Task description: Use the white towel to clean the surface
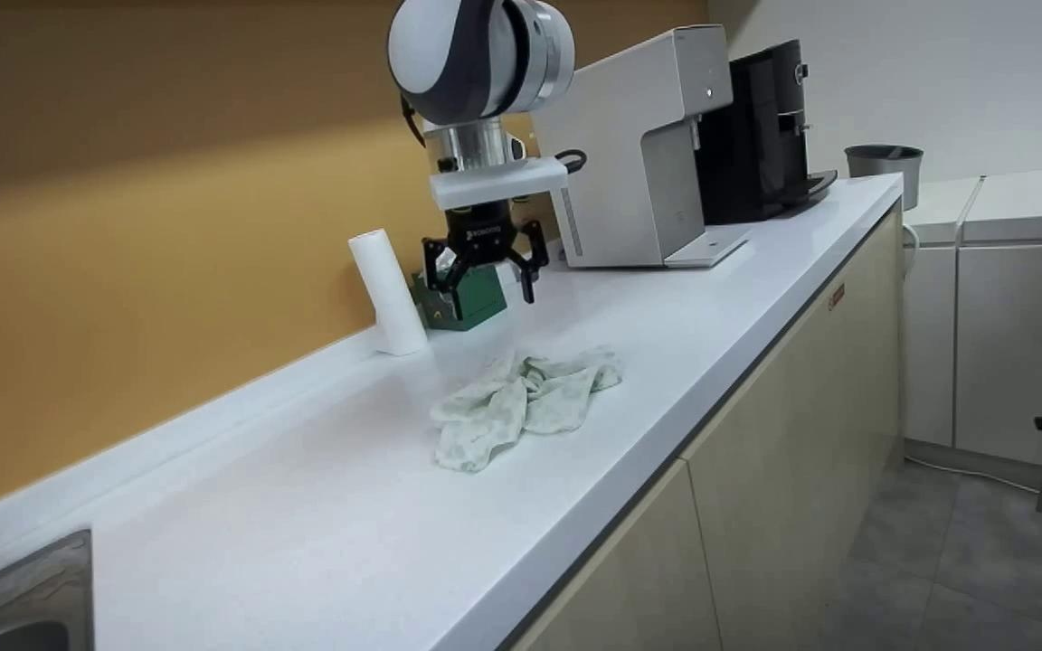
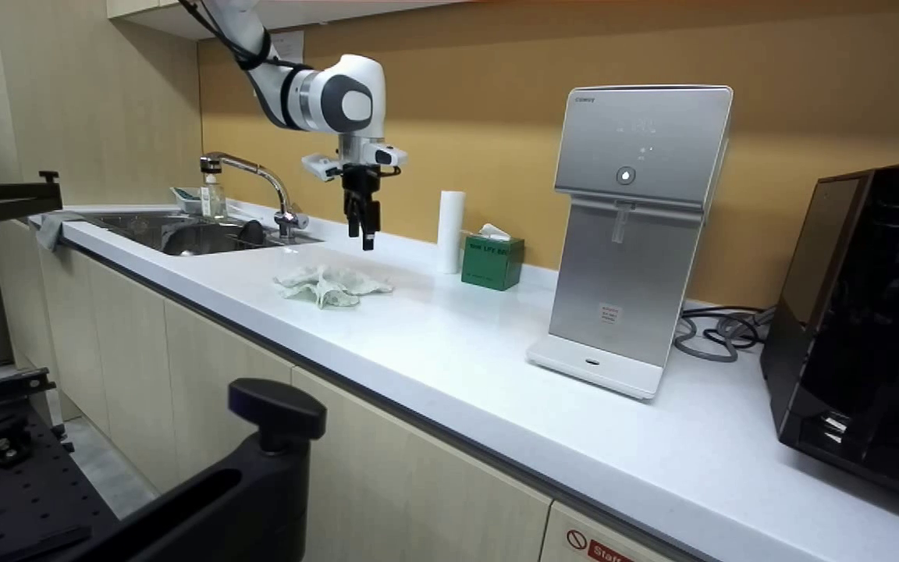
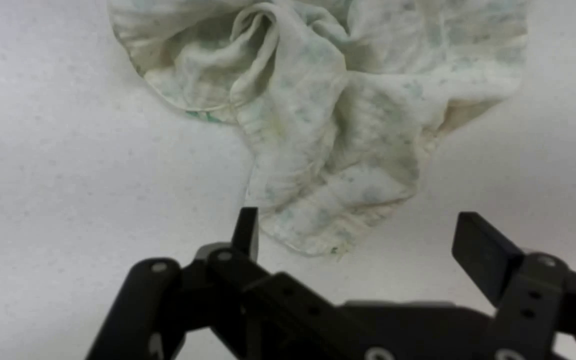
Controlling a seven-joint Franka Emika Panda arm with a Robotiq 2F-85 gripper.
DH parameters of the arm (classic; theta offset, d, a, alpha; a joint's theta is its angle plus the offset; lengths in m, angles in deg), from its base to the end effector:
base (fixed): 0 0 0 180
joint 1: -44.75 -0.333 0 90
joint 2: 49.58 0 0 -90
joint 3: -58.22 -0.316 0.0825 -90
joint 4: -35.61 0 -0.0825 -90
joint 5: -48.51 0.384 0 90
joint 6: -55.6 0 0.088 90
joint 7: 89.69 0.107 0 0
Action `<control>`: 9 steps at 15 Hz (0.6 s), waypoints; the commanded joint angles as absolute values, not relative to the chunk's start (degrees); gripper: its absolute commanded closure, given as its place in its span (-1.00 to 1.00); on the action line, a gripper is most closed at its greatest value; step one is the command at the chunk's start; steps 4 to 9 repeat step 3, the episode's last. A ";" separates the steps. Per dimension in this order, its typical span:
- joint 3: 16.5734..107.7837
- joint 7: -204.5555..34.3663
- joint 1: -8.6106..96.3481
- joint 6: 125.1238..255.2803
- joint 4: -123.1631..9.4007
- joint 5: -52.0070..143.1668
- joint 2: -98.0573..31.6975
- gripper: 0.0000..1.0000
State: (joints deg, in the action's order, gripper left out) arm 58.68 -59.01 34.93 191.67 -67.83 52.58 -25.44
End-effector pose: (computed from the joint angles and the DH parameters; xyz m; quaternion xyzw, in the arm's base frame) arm 0.6530 0.1089 0.3260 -0.9752 0.2072 -0.0610 0.0487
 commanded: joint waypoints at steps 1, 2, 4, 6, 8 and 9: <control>59.38 -57.04 34.06 189.39 -66.34 51.30 -25.27 -1.00; 59.14 -57.43 34.20 188.70 -66.37 51.53 -25.08 -1.00; 59.33 -57.07 34.02 188.03 -66.53 51.04 -24.93 -1.00; 59.33 -57.07 34.02 188.03 -66.53 51.04 -24.93 -1.00; 59.33 -57.07 34.02 188.03 -66.53 51.04 -24.93 -1.00; 59.33 -57.07 34.02 188.03 -66.53 51.04 -24.93 -1.00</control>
